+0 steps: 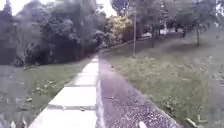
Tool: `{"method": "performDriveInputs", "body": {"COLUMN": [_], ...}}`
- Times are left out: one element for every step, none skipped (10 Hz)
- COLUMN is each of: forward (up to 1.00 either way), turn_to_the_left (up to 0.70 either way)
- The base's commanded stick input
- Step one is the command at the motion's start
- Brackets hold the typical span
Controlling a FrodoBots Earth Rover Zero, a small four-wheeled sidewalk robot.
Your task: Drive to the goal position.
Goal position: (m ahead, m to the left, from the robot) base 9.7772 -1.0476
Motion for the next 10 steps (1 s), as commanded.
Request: {"method": "performDriveInputs", "body": {"forward": [0.70, 0.70, 0.70, 0.70, 0.70, 0.70, 0.70, 0.70, 0.70, 0.70], "turn_to_the_left": [0.25, 0.35, 0.35, 0.00, 0.00, 0.00, 0.00, 0.00, 0.00, 0.00]}}
